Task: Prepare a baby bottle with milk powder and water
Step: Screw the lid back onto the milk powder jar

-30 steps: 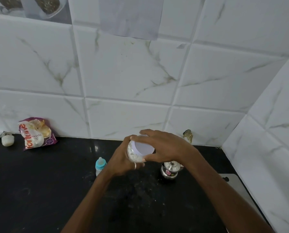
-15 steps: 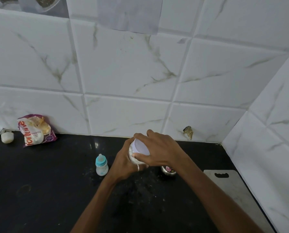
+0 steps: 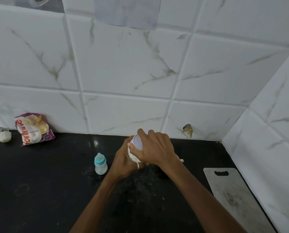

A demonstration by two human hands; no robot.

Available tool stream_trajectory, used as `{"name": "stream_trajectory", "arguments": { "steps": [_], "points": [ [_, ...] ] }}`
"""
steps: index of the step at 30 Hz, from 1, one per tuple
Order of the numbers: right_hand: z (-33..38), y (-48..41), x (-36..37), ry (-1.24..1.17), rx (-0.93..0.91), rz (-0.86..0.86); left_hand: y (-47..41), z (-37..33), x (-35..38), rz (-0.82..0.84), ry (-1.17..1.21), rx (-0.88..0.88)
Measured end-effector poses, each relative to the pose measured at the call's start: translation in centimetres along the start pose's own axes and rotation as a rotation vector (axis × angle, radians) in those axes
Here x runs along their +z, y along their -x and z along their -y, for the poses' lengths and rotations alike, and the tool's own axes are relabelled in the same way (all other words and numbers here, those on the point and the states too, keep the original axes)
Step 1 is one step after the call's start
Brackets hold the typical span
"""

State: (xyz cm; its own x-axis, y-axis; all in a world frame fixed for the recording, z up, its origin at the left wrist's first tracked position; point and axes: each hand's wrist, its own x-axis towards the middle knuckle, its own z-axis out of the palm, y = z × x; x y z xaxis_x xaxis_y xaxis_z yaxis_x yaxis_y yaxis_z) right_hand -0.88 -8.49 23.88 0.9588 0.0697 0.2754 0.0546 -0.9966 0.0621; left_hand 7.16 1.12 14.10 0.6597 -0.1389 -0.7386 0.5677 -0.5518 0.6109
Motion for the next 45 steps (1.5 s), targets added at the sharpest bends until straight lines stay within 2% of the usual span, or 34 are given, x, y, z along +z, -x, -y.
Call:
{"name": "stream_trajectory", "arguments": {
  "steps": [1, 3, 4, 6, 7, 8, 9, 11, 12, 14, 15, 16, 18, 19, 21, 29, 40, 45],
  "points": [
    [0.0, -0.1, 0.0, 0.004, 0.004, -0.018, 0.6, 2.2, -0.5, -0.013, -0.048, 0.144],
    [-0.1, -0.3, 0.1, 0.009, 0.012, -0.03, 4.2, 4.1, -1.6, 0.056, 0.161, 0.613],
    [-0.2, -0.3, 0.1, 0.001, 0.017, -0.024, 6.8, 4.4, -1.5, 0.053, 0.191, 0.637],
    [-0.4, -0.6, 0.0, -0.045, 0.027, 0.013, 7.5, 1.8, -1.3, -0.061, 0.187, 0.652],
    [-0.5, -0.7, -0.1, -0.076, 0.035, 0.037, 8.0, 2.4, -0.9, -0.143, 0.193, 0.606],
    [-0.6, -0.8, -0.2, -0.107, 0.047, 0.066, 7.5, 2.1, -0.8, -0.089, 0.226, 0.586],
    [-0.7, -0.9, -0.2, -0.137, 0.056, 0.097, 7.4, 0.9, -1.3, -0.064, 0.265, 0.45],
    [-0.9, -1.0, 0.0, -0.186, 0.063, 0.145, 4.2, 0.1, -1.7, -0.135, 0.347, 0.326],
    [-1.0, -1.0, 0.3, -0.204, 0.062, 0.154, 3.4, -1.0, -1.0, -0.138, 0.274, 0.265],
    [-1.1, -1.0, 1.0, -0.225, 0.066, 0.151, 2.0, 0.3, -0.9, -0.19, 0.132, 0.319],
    [-1.1, -1.0, 1.5, -0.229, 0.072, 0.146, 3.5, -0.9, -0.5, -0.293, 0.187, 0.246],
    [-1.2, -0.9, 2.0, -0.228, 0.079, 0.145, 3.6, 0.0, -0.3, -0.267, 0.154, 0.338],
    [-1.2, -0.8, 3.2, -0.229, 0.101, 0.168, 1.5, 3.5, -0.2, -0.193, 0.102, 0.78],
    [-1.2, -0.6, 3.9, -0.241, 0.114, 0.19, 0.7, 4.5, -0.2, -0.194, 0.083, 0.848],
    [-1.3, -0.1, 5.5, -0.266, 0.139, 0.228, -0.7, 6.7, -0.6, -0.193, 0.024, 0.856],
    [-0.5, 0.7, 11.9, -0.272, 0.188, 0.338, -1.9, 8.0, 0.7, -0.225, -0.158, 0.816],
    [-0.7, 0.6, 15.5, -0.28, 0.161, 0.431, -4.4, 9.4, 2.1, -0.284, -0.147, 0.79],
    [-0.8, 1.2, 16.1, -0.274, 0.155, 0.416, -5.2, 10.1, 2.3, -0.303, -0.158, 0.785]
  ]
}}
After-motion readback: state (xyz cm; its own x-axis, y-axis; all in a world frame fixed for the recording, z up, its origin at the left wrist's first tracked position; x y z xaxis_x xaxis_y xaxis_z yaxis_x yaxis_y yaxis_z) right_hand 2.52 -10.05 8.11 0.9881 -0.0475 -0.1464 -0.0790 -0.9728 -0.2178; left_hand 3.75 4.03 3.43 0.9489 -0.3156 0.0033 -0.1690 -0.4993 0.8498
